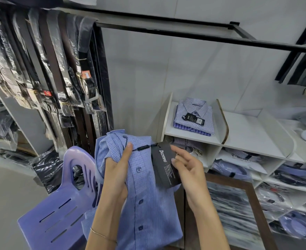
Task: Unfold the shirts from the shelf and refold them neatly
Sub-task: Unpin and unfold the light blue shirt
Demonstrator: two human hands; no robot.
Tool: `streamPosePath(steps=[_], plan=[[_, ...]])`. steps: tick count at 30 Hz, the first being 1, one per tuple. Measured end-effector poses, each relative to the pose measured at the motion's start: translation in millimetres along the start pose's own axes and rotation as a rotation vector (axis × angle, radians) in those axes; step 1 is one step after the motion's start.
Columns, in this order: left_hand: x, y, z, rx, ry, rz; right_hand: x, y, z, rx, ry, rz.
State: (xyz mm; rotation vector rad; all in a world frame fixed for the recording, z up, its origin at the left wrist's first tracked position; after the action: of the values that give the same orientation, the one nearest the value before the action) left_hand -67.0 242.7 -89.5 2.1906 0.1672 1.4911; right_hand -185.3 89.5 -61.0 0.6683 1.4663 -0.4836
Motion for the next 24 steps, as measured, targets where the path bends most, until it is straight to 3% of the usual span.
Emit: streamPosePath(steps=[8, 15, 19, 21, 24], plan=[[-4.1, 5.0, 0.5, -0.124, -0.074, -0.071, 12.6, 3.0, 1.1, -0.101, 0.143, 0.163], [-11.8, 17.7, -5.2, -0.122, -0.025, -0.017, -3.0, 10.6, 6.1, -0.066, -0.143, -0.44], [-29.8, 27.2, -7.7, -0.185, -0.221, -0.245, -2.9, 17.9, 6.7, -0.074, -0.238, -0.594], [-38.4, 29.8, -8.3, -0.216, -0.358, -0.378, 1.7, 17.6, 6.7, -0.128, -0.186, -0.546], [-47.1, 25.4, -3.1, -0.218, -0.408, -0.419, 5.1, 15.5, 4.2, -0.199, -0.089, -0.27]])
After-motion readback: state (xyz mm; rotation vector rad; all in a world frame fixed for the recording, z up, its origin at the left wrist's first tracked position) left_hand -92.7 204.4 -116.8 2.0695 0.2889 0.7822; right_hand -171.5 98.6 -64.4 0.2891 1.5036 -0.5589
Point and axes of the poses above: each hand's wrist, its own z-axis towards the middle knuckle, its own y-axis out of the palm, x = y × z, the point moved 10 cm from there along z, towards the middle knuckle, and after that the axes turned 1 degree about y, right-handed, at the moved point
